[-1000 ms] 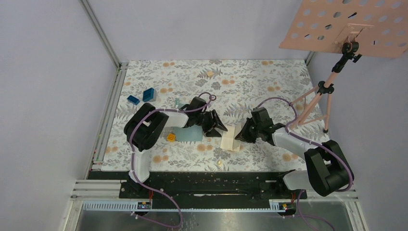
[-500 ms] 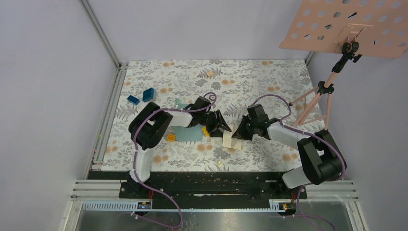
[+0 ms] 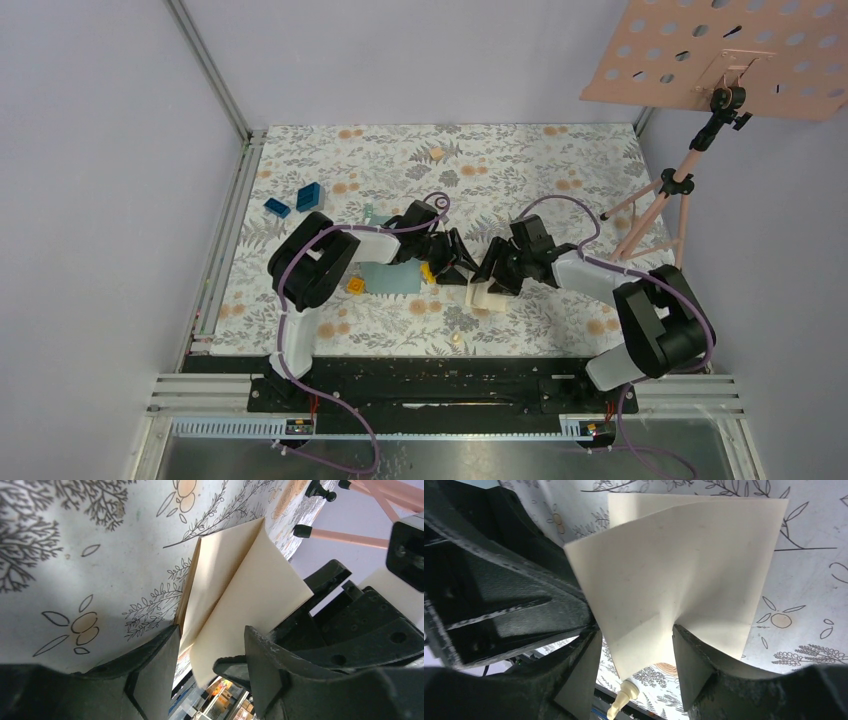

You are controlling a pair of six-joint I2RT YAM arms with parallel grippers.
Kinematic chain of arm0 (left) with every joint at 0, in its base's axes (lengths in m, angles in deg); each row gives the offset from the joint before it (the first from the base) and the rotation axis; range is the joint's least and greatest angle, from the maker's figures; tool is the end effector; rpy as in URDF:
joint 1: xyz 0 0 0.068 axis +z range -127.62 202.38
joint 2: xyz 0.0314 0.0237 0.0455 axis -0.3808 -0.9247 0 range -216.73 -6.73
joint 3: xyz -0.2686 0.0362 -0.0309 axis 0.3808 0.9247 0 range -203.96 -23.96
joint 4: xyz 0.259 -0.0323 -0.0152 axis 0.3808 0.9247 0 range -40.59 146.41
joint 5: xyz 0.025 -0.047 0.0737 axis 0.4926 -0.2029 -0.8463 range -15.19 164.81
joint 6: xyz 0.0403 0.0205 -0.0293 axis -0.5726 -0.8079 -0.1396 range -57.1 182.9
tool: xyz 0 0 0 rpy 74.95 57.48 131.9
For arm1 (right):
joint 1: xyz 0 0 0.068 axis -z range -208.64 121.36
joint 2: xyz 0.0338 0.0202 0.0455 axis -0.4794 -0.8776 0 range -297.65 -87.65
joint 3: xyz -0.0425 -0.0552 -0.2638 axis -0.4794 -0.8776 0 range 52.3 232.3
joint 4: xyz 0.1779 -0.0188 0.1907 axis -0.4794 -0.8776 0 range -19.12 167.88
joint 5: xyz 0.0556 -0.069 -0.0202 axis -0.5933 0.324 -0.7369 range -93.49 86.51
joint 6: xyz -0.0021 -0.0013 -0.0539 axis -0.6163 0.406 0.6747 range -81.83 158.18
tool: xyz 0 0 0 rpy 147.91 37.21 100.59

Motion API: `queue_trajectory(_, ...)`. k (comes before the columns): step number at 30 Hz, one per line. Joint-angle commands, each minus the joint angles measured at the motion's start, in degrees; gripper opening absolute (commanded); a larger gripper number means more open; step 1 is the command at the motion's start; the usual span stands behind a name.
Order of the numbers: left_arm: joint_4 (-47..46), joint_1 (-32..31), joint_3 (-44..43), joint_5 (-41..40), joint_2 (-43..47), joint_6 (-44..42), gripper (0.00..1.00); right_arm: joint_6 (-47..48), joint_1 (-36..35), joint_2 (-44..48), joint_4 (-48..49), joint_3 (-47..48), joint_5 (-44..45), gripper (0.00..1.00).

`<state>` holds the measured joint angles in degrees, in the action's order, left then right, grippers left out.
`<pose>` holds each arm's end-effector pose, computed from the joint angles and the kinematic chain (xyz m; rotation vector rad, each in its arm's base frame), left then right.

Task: Place the letter into the envelope and seal it
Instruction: Fold the letter at the center of the board.

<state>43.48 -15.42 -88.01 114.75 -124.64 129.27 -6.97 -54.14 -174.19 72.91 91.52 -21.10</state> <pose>0.3055 -0.2660 0.1092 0.2983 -2.6905 1.4123 0.2483 0.1303 0.1522 0.3137 2.6323 0.8572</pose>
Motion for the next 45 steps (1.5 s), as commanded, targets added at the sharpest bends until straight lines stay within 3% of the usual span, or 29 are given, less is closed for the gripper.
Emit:
queue_trajectory(1, 0.51, -0.52, -0.79, -0.27, -1.69, -0.73, 0.52, 0.76, -0.36, 3.70, 1.44, 0.39, 0.89, 0.61)
queue_trajectory(9, -0.34, -0.45, -0.16, 0.16, -0.38, -0.47, 0.52, -1.27, -0.35, 6.58, 6.29, -2.35, 1.61, 0.56)
queue_trajectory(16, 1.42, -0.17, 0.12, -1.03, 2.62, -1.73, 0.52, -1.74, -0.32, 1.68, 8.92, -2.77, -0.67, 0.22)
queue_trajectory(20, 2.45, 0.09, -0.23, -1.26, 3.64, -2.27, 0.52, -2.21, -0.43, -1.20, 10.23, -2.82, -1.71, 0.13)
queue_trajectory(27, 3.60, 0.18, 0.59, -3.75, 6.12, -2.86, 0.52, -1.58, -0.43, -3.06, 10.44, -3.12, -1.29, 0.15)
queue_trajectory(30, 6.79, -0.26, 1.06, -7.41, 9.57, -4.45, 0.52, -1.81, -0.43, -3.45, 11.62, -3.57, -1.72, 0.39)
queue_trajectory(33, 7.08, -1.06, 1.65, -8.56, 12.85, -4.41, 0.52, -1.87, -0.41, -3.62, 11.52, -3.00, -3.00, 0.48)
queue_trajectory(40, 15.06, -2.18, -3.23, -13.15, 16.82, -8.75, 0.53, 1.37, -0.30, 4.14, 6.51, 0.53, -3.71, 0.47)
queue_trajectory(45, 14.59, -3.12, -6.60, -11.96, 12.49, -7.43, 0.52, 3.70, -0.27, 8.26, 0.95, 1.86, -3.24, 0.29)
